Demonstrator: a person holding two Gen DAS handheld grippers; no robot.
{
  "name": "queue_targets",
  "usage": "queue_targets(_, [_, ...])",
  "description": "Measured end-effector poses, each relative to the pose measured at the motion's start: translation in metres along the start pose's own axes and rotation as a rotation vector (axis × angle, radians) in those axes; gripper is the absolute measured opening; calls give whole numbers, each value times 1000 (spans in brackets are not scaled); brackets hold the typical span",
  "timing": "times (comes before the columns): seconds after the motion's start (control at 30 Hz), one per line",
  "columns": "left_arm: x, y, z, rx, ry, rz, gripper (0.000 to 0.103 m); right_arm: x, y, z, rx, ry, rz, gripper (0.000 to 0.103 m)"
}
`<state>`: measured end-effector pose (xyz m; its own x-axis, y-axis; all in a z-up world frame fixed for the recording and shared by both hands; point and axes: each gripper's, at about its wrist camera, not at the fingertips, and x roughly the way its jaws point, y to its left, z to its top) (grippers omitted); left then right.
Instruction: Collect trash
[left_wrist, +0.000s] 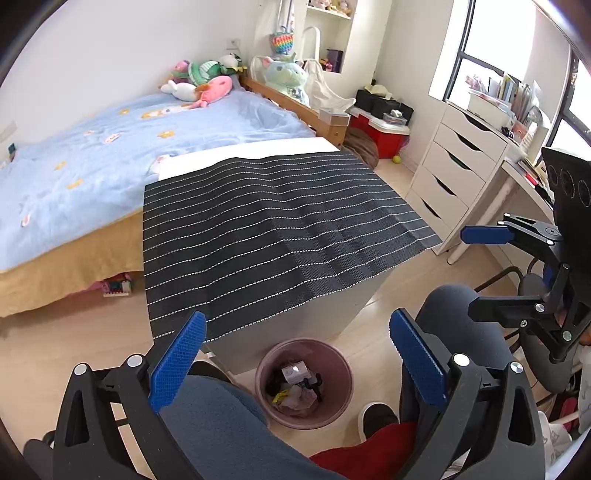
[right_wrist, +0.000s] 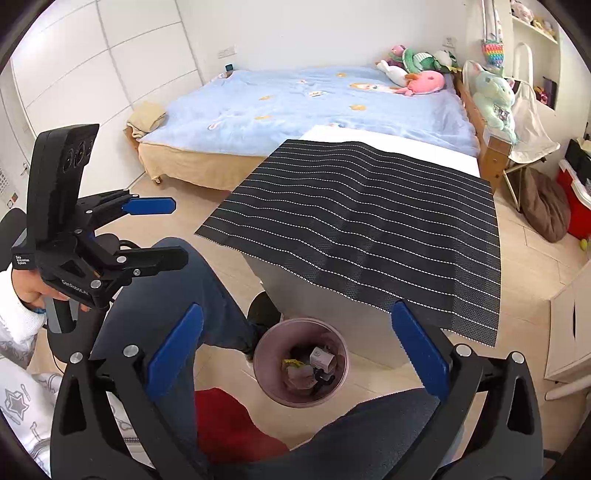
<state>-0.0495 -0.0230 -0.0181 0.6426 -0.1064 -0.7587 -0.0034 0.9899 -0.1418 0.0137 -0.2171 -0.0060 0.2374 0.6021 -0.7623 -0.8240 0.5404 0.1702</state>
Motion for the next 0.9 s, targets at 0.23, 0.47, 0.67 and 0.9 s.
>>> queue_targets(0.23, [-3, 4, 6, -6, -15, 6, 96, -2, -5, 8, 9, 3, -55, 100])
queue_targets(0.47, [-8, 10, 22, 6, -44, 32, 96, -13, -17, 28, 40, -49, -99, 100])
queue_targets(0.67, [-11, 14, 40, 27, -77, 61, 96, -17, -26, 47, 38, -79, -129, 100])
queue_targets(0.9, [-11, 18, 55, 25, -110, 24, 97, -19, -35, 67, 51, -100, -150, 100])
